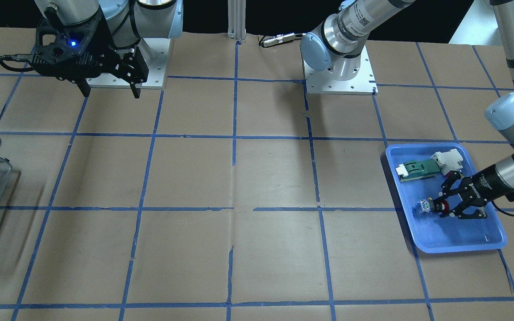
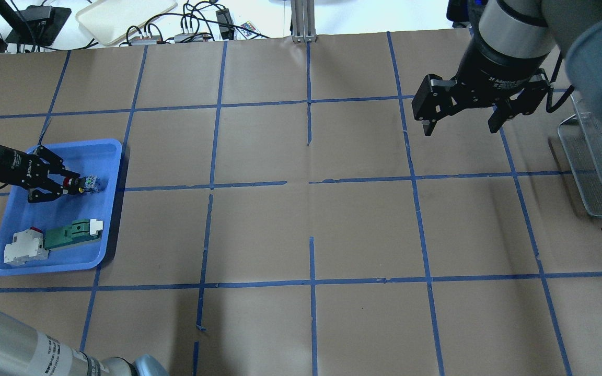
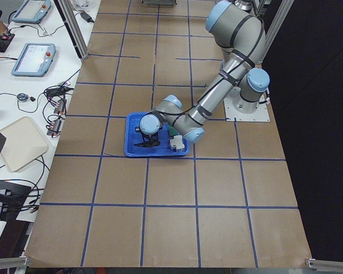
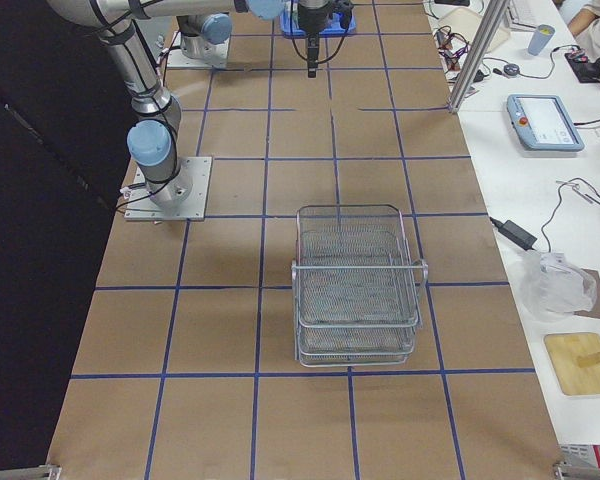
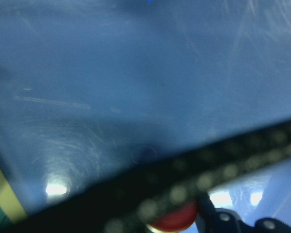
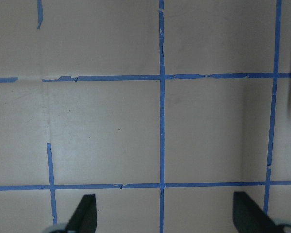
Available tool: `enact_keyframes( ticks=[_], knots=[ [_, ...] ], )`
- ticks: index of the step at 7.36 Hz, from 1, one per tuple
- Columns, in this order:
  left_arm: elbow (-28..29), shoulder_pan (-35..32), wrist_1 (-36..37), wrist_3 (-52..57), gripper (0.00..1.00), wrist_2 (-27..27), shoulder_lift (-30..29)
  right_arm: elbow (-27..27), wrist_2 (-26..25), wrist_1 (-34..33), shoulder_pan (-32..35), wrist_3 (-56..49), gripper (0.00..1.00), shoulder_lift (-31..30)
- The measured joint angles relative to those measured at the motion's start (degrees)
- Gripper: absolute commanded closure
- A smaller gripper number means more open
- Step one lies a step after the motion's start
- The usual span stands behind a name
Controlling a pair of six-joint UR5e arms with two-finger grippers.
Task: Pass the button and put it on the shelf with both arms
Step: 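Close the left gripper on the red-capped button, then lift the button with the left gripper toward the right gripper while the right gripper lowers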
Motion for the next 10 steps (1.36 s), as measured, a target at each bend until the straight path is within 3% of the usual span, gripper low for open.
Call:
enact_keyframes(
  ticks=[3,6,8,10],
  knots=[
    [3.3,-4.3,-5.9,-3.1,1.00,-0.3,4.1,-0.1,0.5,-0.2,0.0,0.3,0.00,-0.2],
    [8.4,-16.0,-13.8,-10.6,1.00,-1.4,9.6,-0.1,1.3,-0.6,0.0,-4.1,0.00,-0.2],
    [8.6,-26.2,-14.2,-20.1,1.00,-4.4,13.2,0.0,4.2,-0.3,0.2,-15.6,0.00,-1.0],
    [9.0,-36.1,-13.5,-30.6,1.00,-5.4,16.1,0.0,8.2,-0.5,0.1,-37.0,0.00,-1.5]
  ],
)
